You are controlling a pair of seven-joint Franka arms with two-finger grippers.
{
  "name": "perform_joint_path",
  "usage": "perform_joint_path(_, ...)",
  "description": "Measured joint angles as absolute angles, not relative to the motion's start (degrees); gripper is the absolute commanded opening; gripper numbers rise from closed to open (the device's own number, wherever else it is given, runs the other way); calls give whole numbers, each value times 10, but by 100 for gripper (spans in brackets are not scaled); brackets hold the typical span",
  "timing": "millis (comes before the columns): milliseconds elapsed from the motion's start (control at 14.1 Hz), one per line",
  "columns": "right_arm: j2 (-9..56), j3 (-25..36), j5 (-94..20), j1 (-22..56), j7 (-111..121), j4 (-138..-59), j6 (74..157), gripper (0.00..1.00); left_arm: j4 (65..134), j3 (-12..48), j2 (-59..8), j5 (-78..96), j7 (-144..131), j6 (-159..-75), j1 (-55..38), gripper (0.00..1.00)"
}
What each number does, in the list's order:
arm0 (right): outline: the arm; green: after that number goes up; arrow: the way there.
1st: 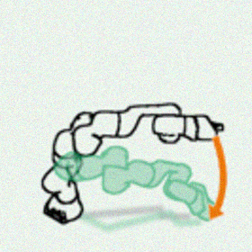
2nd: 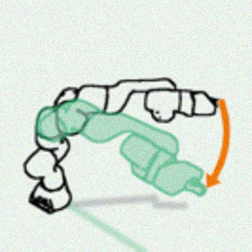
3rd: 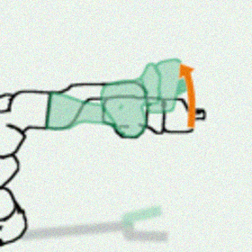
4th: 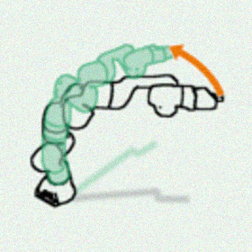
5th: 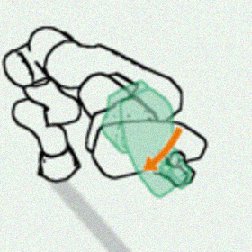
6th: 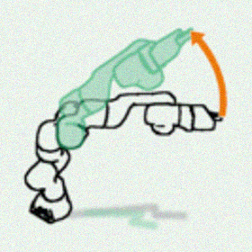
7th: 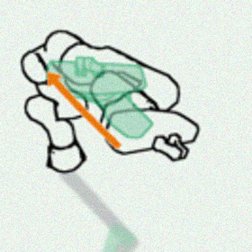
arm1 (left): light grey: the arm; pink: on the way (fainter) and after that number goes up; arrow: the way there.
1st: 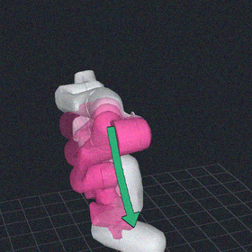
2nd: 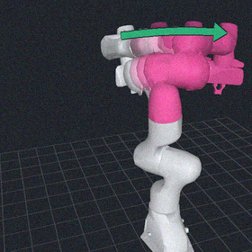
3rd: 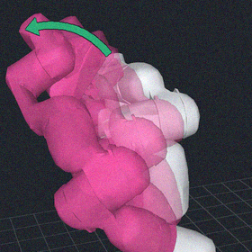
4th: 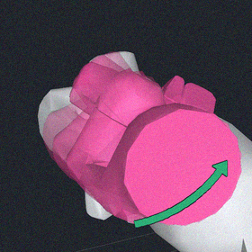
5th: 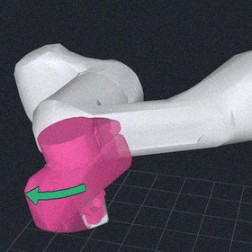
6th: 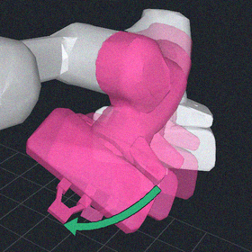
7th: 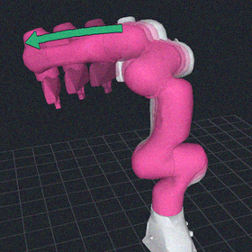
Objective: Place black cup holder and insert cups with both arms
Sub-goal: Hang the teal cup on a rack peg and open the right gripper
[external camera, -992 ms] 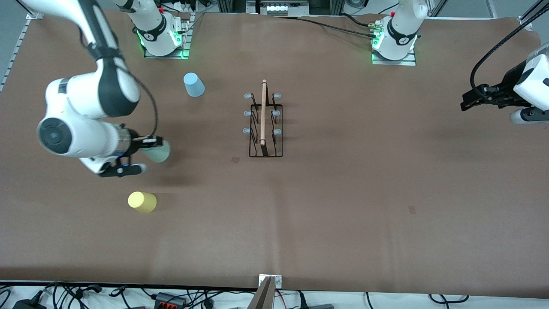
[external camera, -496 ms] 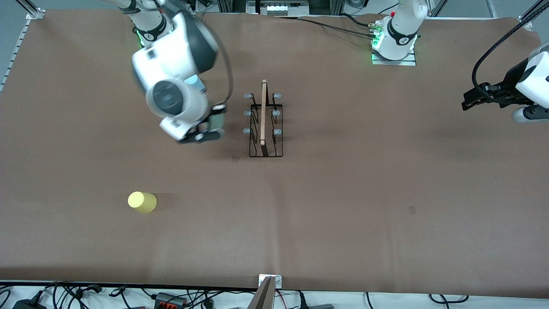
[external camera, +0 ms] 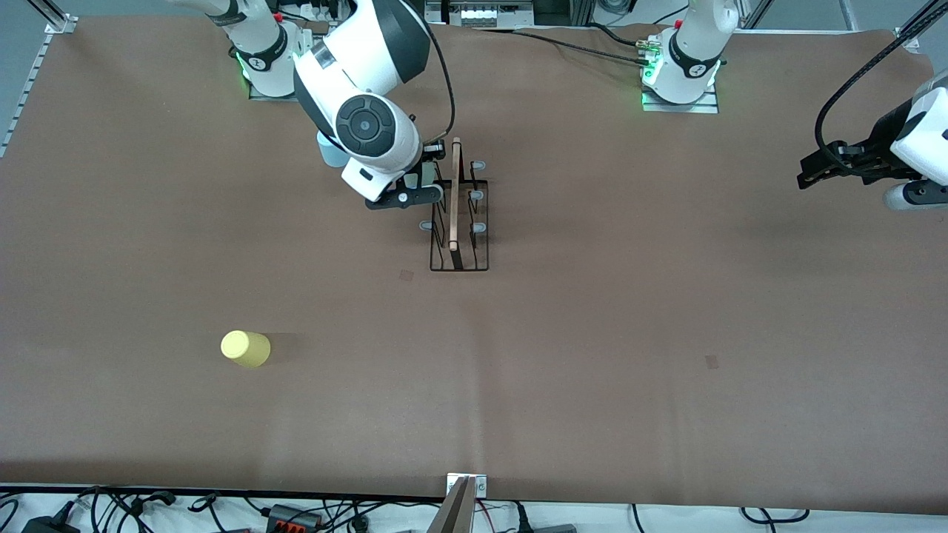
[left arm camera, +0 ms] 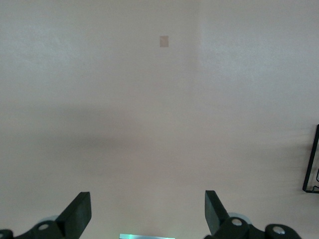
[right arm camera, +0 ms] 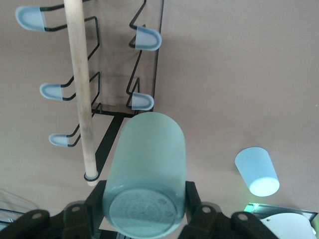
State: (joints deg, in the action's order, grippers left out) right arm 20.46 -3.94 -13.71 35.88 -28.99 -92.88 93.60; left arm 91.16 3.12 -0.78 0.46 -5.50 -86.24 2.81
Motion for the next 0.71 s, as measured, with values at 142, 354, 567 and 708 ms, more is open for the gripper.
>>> perform_joint_path(142, 208, -39, -137, 367, -290, -937, 936, 18, 912, 31, -7, 5, -55, -862, 28, 100)
perform_joint_path(354, 214, -39, -137, 377, -290, -943, 937, 18, 912, 31, -6, 5, -55, -860, 28, 100)
perform_joint_path(567, 218, -39, -137, 378, -290, -944, 940, 18, 912, 31, -6, 5, -55, -860, 28, 100)
perform_joint_path(708, 223, -39, -137, 382, -290, -944, 941, 18, 912, 31, -6, 5, -55, -860, 28, 100)
